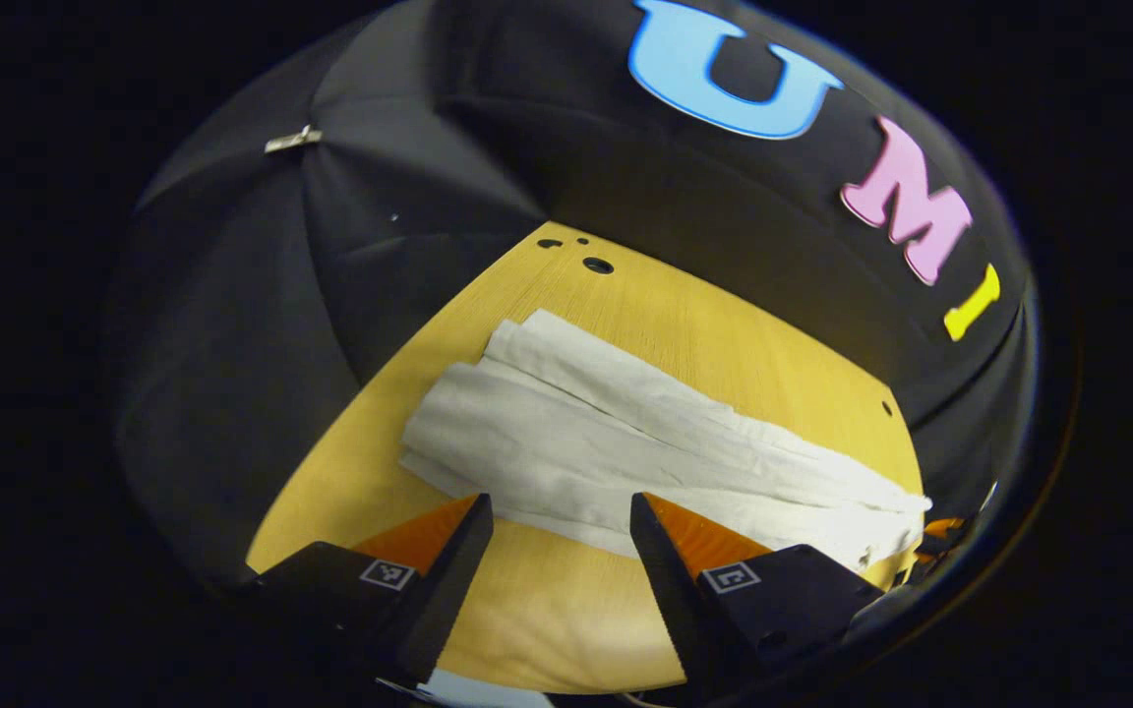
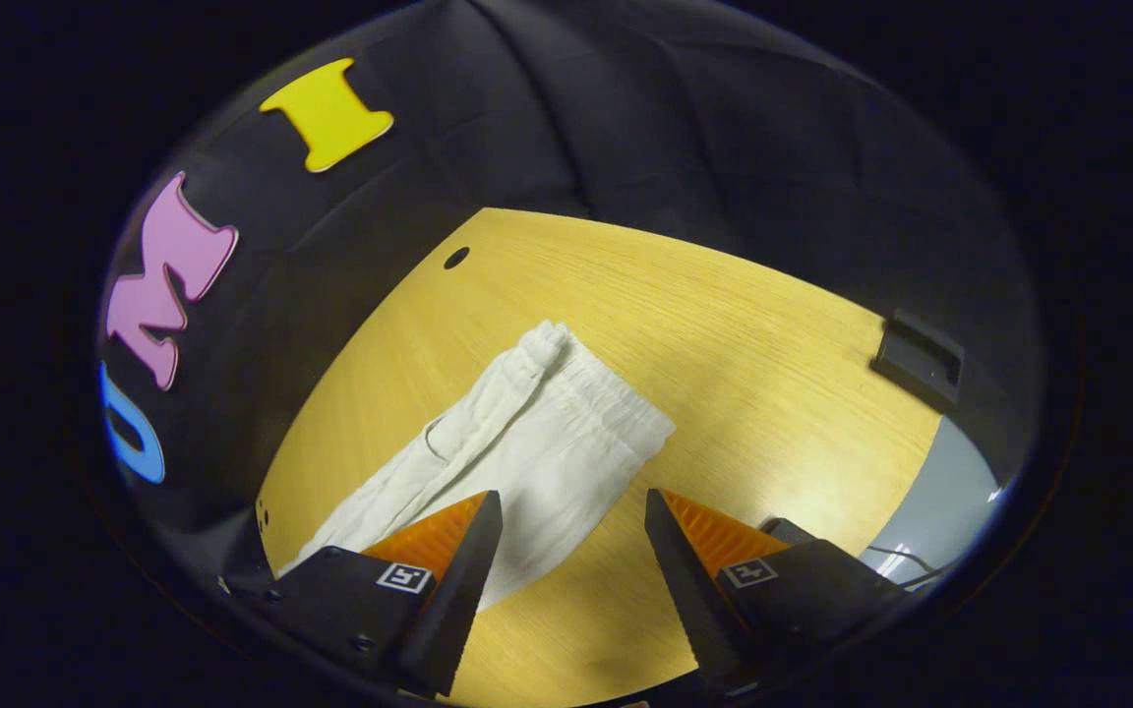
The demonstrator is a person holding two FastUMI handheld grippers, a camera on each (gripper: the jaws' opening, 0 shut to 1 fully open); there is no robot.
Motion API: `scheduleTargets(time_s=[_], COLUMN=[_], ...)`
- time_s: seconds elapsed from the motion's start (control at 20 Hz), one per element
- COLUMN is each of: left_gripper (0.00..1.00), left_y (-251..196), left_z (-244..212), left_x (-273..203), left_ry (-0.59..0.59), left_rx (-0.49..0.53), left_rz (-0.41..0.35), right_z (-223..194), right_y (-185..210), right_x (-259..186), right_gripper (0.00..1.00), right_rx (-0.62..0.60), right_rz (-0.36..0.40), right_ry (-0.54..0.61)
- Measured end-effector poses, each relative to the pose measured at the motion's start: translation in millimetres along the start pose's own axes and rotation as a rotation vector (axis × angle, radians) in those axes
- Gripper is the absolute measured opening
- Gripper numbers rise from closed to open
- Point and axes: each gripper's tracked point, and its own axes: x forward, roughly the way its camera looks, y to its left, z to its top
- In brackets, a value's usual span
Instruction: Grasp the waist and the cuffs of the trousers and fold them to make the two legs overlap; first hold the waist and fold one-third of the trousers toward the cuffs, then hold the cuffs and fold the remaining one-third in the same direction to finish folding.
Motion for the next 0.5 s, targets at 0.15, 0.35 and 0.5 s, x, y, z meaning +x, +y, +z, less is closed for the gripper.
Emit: scheduleTargets(time_s=[0.15, 0.35, 0.5], left_gripper=[0.9, 0.9, 0.84], left_y=[0, -5, -5], left_z=[-7, -21, -31], left_x=[-2, -2, 5], left_ry=[0.009, 0.035, 0.058], left_rx=[-0.068, -0.155, -0.216], left_rz=[-0.01, -0.026, -0.026], right_z=[-1, 7, 11], right_y=[-7, 2, -4], right_x=[17, 38, 53], right_gripper=[0.91, 0.91, 0.81], right_rx=[0.053, 0.067, 0.045], right_rz=[-0.025, -0.032, -0.089], right_ry=[0.004, -0.01, -0.007])
